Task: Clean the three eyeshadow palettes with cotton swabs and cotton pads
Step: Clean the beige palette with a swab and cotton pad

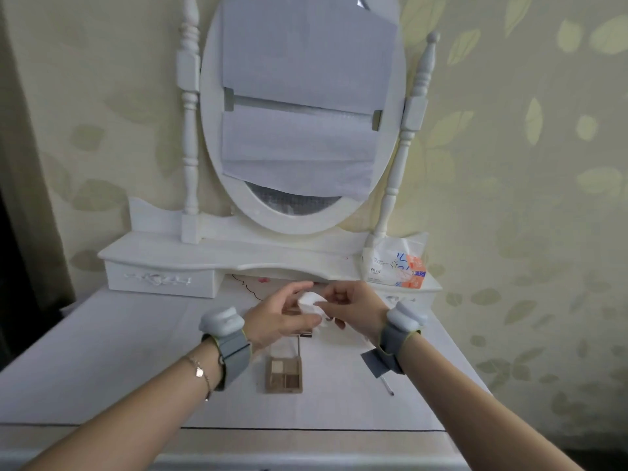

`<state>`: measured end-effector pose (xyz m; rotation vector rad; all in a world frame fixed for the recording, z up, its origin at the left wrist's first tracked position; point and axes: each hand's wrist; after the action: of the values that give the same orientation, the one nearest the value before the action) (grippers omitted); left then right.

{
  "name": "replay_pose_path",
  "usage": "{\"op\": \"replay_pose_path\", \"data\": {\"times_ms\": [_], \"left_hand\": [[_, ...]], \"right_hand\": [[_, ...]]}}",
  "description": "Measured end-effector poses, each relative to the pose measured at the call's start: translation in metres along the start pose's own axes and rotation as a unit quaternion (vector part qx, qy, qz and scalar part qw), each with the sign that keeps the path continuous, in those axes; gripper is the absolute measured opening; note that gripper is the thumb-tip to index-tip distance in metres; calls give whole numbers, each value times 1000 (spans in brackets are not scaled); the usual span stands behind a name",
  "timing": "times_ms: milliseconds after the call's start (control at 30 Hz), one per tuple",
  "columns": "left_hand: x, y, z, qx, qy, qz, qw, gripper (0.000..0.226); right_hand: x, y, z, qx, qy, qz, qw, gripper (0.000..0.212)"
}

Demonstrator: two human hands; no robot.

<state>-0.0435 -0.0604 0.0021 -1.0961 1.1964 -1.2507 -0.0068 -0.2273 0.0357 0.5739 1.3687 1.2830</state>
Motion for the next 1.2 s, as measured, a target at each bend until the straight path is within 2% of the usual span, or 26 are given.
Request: {"op": "replay_pose_path", "data": {"times_ms": [133,233,333,467,667,833,1000,1133,1200], "left_hand": [[0,-6,-5,38,-19,16,999,58],[-9,-6,-7,48,-11,30,998,57],[-18,-6,-9,54,-12,43,998,56],[-24,-8,-12,54,-10,17,998,57],[-25,-7,-13,65,-29,53,996,38],[-24,-12,-16,60,-32,54,996,36],[-25,-21,-19,-15,45,7,999,43],[-22,-22,-17,20,-10,47,999,21],[-23,-20,-15,41,-17,75,996,28]], "right_hand": [[-1,1,0,33,23,70,997,18],[-5,1,-2,70,77,103,989,22],[-8,7,-8,75,110,40,990,25],[-9,19,-15,69,90,-88,990,7],[-6,21,-9,64,86,-165,980,5],[-5,16,-4,84,94,-166,978,9],[-6,10,0,100,91,-150,979,16],[-4,12,-1,99,104,-121,982,21],[-3,12,-2,105,112,-70,986,26]]}}
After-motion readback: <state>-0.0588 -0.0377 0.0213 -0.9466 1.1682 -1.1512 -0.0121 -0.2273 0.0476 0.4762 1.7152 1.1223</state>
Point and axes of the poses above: each hand's wrist, its own z-axis towards the middle knuckle, its own x-axis out of the palm, y = z × x, and after that the axes turned 7 degrees about -y, right-handed
